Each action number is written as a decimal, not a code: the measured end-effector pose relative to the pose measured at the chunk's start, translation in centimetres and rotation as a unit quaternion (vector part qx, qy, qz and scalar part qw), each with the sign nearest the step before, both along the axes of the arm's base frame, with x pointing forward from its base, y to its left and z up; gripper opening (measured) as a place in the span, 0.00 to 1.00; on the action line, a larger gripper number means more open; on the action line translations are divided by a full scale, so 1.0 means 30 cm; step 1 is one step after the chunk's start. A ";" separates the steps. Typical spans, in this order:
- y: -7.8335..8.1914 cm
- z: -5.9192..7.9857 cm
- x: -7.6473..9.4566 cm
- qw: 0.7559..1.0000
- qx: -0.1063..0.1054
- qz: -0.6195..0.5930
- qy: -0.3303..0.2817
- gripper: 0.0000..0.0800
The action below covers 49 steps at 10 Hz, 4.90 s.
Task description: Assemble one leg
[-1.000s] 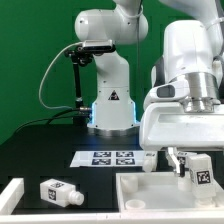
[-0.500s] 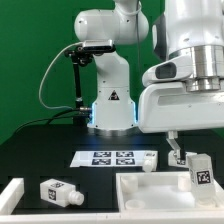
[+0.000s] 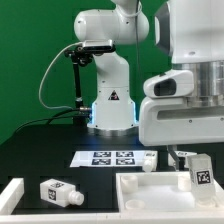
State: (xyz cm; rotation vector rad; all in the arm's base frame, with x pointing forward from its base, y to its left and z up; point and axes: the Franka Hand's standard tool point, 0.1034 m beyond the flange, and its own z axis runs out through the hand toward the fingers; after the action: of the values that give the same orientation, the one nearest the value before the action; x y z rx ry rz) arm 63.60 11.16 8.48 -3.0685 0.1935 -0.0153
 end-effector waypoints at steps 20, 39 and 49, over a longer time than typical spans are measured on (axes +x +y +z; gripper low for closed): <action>0.002 -0.023 0.017 0.869 0.039 -0.493 0.025 0.78; -0.039 -0.030 0.020 0.793 0.038 -0.608 0.025 0.36; 0.018 -0.035 -0.001 0.957 0.006 -0.290 -0.011 0.81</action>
Offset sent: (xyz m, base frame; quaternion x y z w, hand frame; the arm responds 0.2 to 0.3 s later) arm 0.0000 0.0000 0.0000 0.0000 0.0000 0.1296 0.9916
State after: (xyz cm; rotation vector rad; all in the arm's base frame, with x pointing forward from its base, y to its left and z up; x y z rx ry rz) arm 63.56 11.71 7.44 -2.8732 1.0731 -0.0762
